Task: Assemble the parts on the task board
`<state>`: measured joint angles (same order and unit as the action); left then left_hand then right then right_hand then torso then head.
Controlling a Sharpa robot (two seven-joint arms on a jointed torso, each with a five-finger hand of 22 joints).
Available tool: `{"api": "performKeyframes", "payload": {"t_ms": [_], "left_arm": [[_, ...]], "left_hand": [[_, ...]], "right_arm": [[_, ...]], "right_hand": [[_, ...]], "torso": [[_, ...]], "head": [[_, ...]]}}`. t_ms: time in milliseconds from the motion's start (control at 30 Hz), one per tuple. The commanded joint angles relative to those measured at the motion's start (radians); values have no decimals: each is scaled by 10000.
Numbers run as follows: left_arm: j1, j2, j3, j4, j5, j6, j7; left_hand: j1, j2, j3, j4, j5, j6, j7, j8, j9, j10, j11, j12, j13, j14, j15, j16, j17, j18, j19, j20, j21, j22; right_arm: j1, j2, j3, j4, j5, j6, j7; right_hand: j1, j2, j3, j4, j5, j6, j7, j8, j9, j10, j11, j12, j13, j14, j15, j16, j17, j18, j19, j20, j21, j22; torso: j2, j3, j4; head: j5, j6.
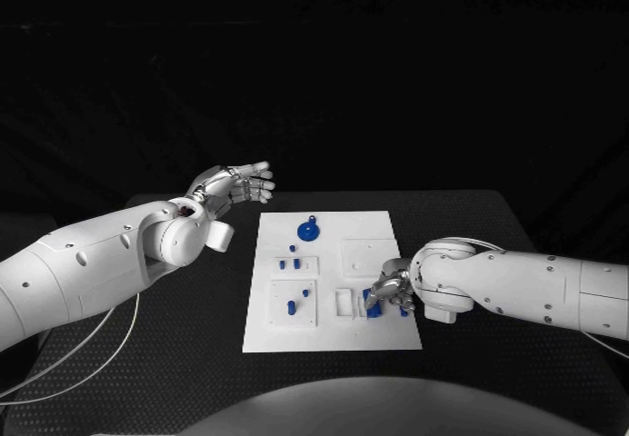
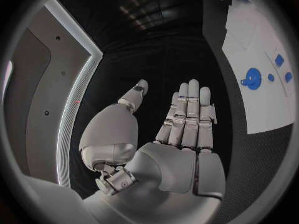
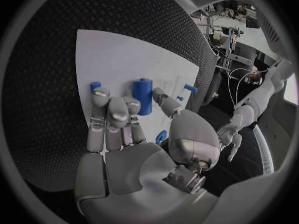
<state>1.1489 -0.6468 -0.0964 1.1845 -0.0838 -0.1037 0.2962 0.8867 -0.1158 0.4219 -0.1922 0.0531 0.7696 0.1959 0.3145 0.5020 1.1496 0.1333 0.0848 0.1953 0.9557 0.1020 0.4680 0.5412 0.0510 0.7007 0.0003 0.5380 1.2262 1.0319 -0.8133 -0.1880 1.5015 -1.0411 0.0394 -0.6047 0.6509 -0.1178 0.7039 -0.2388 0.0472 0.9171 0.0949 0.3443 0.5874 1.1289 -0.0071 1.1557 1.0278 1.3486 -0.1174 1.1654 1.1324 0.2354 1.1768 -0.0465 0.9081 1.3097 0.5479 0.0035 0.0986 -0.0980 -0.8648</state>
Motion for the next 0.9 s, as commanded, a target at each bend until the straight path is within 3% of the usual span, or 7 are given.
{"api": "performKeyframes", "payload": {"t_ms": [33, 700, 900], "left_arm": [[6, 23, 7, 24, 17, 168, 82], [9, 31, 7, 30, 3, 196, 24], [10, 16, 6, 26, -10, 201, -10]], "left_hand": [[-26, 93, -50, -3, -34, -78, -13, 37, -11, -71, 15, -50, -16, -65, 30, -64, 13, 126, -19, 43, -54, 10], [50, 139, -33, -60, -30, -89, -10, 43, -14, -76, 16, -48, -18, -60, 33, -97, 57, 132, -14, 49, -71, 27], [86, 164, -23, -87, -27, -89, -11, 48, -15, -75, 16, -45, -18, -55, 34, -114, 78, 134, -10, 51, -79, 36]], "right_arm": [[-38, 38, -22, 19, -137, -229, -14], [-29, -246, -22, 523, 16, -637, -28], [164, -451, -21, 884, 16, -703, -32]], "right_hand": [[-4, 111, 14, -64, 15, 180, 91, -29, -3, -2, -14, -8, 16, -55, 17, 42, -11, 264, -57, -12, 62, 153], [-110, 151, 31, -97, 15, 508, 6, 50, 75, 124, -90, -48, 12, -50, -44, 88, -66, 264, -51, 20, 108, 133], [-147, 187, 49, -91, 15, 590, -19, 60, 91, 155, -114, -66, 10, -53, -66, 97, -85, 264, -54, 26, 117, 127]], "torso": [[2, 6, -3], [2, -1, -14], [3, 1, -16]], "head": [[11, -11], [43, -4], [76, -2]]}}
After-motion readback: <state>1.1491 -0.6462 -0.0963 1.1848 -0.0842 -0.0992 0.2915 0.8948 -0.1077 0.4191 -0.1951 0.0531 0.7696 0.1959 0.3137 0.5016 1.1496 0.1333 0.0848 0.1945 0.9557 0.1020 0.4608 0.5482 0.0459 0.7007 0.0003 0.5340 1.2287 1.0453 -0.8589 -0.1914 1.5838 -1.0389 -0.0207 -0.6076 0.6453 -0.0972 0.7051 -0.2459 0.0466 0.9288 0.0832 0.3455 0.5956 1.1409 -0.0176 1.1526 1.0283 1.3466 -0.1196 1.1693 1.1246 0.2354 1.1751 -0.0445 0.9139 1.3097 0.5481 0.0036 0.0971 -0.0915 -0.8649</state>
